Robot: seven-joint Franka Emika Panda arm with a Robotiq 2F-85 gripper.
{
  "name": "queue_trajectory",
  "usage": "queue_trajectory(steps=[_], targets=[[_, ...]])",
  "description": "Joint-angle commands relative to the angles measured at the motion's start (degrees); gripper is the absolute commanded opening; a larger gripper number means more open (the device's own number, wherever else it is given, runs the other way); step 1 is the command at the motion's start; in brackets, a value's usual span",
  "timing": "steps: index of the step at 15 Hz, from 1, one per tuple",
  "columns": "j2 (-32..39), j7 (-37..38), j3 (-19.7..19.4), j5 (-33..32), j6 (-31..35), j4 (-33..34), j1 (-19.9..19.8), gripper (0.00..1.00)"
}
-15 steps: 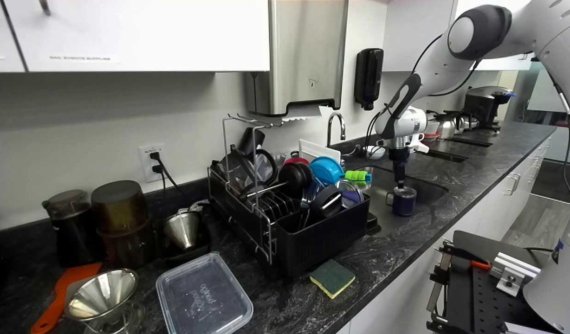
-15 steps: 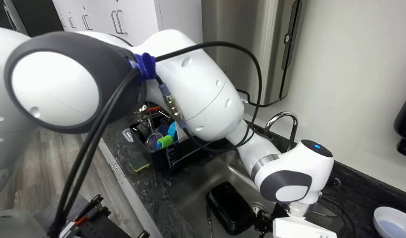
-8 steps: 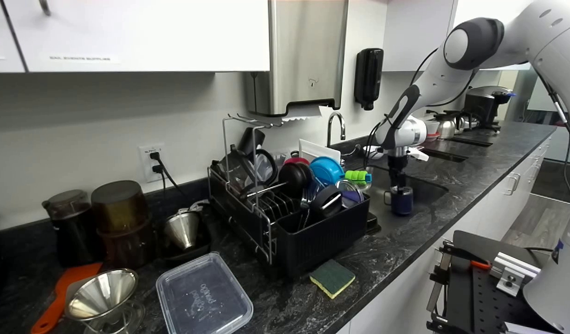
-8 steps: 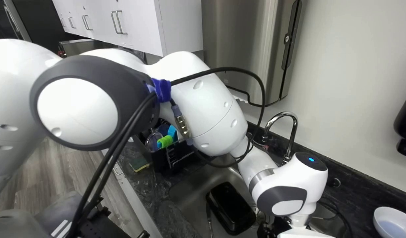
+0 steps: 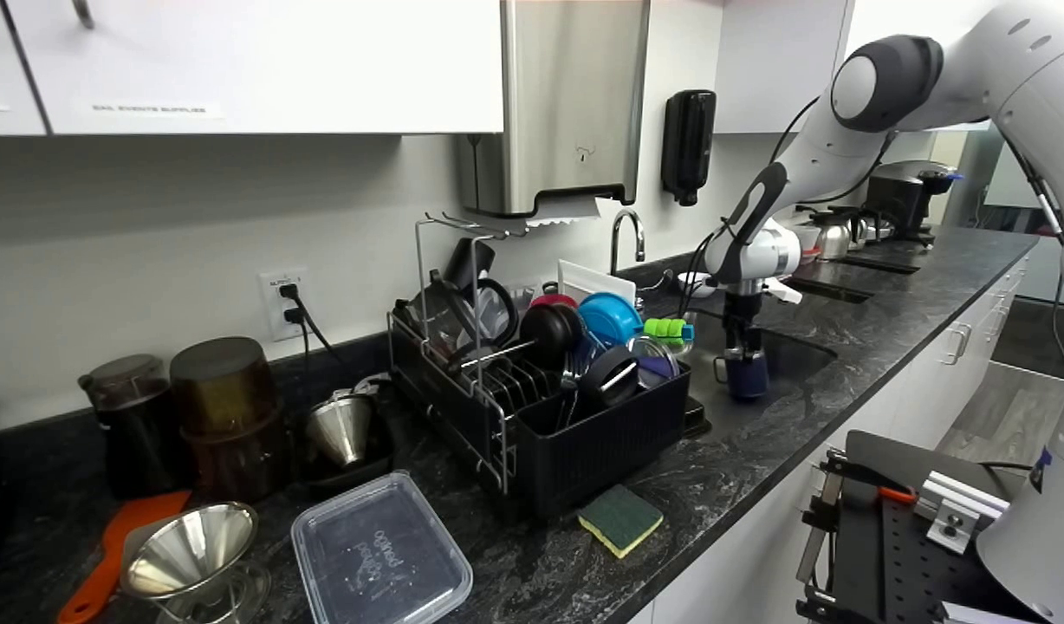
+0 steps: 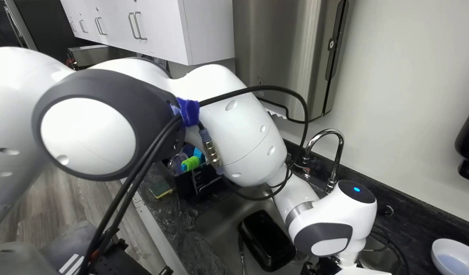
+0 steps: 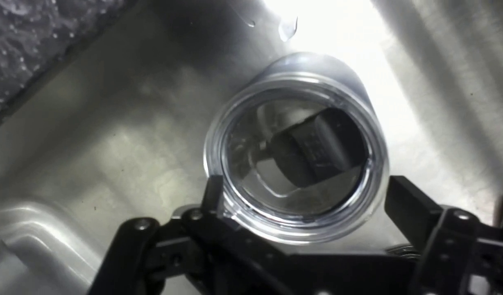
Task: Put the blue object on the dish rack
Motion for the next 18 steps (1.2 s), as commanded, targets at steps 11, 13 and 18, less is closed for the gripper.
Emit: queue_trajectory(steps=[11, 13, 18], targets=[[-11.31, -4.64, 3.46, -0.36, 15.23, -17.86, -3.95, 1.00], [-12.10, -1.93, 4.49, 1.65, 12.85, -17.38, -3.60, 1.00], [-10.85, 9.27, 7.35, 7.80, 9.25, -12.90, -2.58, 1.00]])
